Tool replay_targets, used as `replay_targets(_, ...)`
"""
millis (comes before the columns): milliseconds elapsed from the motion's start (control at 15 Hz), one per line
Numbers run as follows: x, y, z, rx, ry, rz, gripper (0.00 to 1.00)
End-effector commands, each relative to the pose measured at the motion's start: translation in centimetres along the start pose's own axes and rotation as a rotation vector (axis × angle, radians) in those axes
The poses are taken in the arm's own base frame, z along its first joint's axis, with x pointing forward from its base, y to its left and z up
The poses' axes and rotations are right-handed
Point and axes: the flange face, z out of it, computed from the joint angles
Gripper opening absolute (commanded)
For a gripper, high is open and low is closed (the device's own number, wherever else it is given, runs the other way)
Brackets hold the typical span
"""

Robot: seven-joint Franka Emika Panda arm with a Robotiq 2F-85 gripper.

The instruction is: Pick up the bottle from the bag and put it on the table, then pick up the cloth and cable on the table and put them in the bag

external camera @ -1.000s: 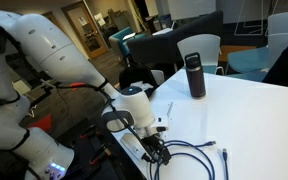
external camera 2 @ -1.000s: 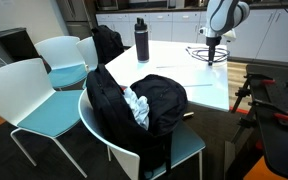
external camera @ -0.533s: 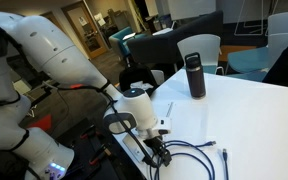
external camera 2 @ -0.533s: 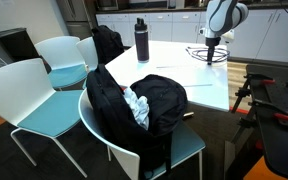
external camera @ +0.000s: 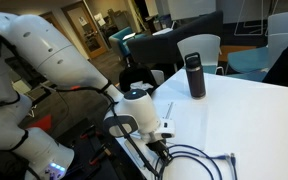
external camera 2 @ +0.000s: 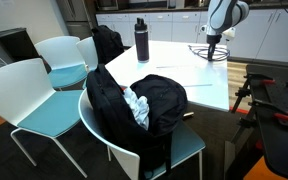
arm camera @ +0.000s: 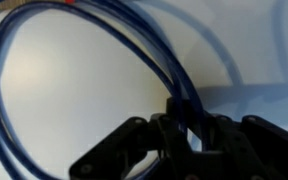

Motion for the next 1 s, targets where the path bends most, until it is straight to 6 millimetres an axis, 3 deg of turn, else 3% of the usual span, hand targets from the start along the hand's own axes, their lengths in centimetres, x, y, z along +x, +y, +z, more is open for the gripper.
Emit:
replay_targets(0, 0.2, -0.5, -0.1, 0.015, 0.007, 0.011, 0.02)
replay_targets(267, -0.3, -1.1, -2.1, 0.034, 0.046, -0.005, 0.03)
replay_targets(933, -2.2, -7.0, -13.3, 0.249, 0.189, -0.243, 0.03)
